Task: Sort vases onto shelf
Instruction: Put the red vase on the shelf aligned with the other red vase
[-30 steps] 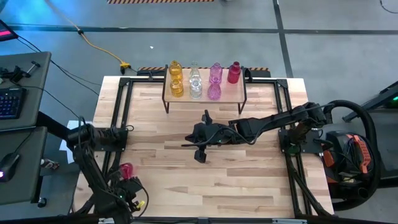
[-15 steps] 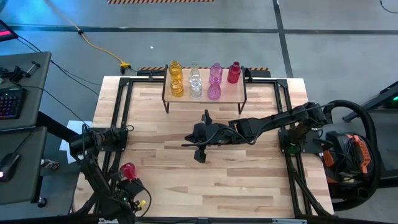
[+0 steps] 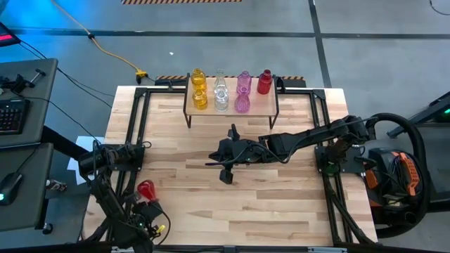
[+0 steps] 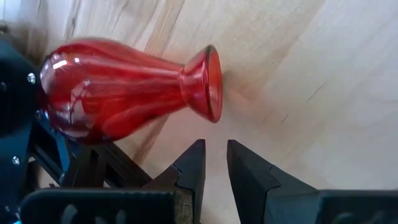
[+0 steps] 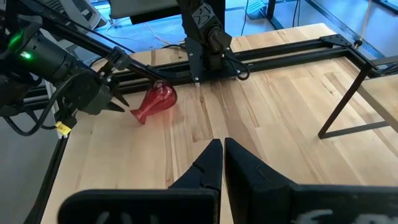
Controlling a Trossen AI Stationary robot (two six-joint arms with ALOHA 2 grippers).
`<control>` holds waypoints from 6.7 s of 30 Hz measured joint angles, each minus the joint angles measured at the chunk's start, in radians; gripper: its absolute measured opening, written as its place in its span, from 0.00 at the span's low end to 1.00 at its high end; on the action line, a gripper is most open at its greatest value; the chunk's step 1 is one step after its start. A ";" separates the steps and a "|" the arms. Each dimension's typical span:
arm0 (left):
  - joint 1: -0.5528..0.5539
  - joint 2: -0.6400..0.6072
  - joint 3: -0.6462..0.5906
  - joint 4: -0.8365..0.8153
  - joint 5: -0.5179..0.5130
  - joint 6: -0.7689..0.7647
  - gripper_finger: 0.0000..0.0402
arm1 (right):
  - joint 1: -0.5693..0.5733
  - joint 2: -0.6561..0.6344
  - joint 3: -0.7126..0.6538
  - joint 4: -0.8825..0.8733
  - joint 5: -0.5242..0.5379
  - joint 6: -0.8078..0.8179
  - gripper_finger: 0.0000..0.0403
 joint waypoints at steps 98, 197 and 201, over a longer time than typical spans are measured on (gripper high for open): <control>-0.019 -0.130 -0.161 0.108 -0.094 -0.030 0.30 | -0.015 0.000 0.000 0.000 -0.039 0.001 0.18; 0.027 -0.111 -0.023 -0.011 -0.040 0.009 0.13 | -0.040 0.000 0.000 -0.007 -0.039 0.019 0.18; 0.026 -0.111 -0.023 -0.010 -0.032 0.009 0.14 | -0.040 0.000 0.000 -0.007 -0.039 -0.008 0.18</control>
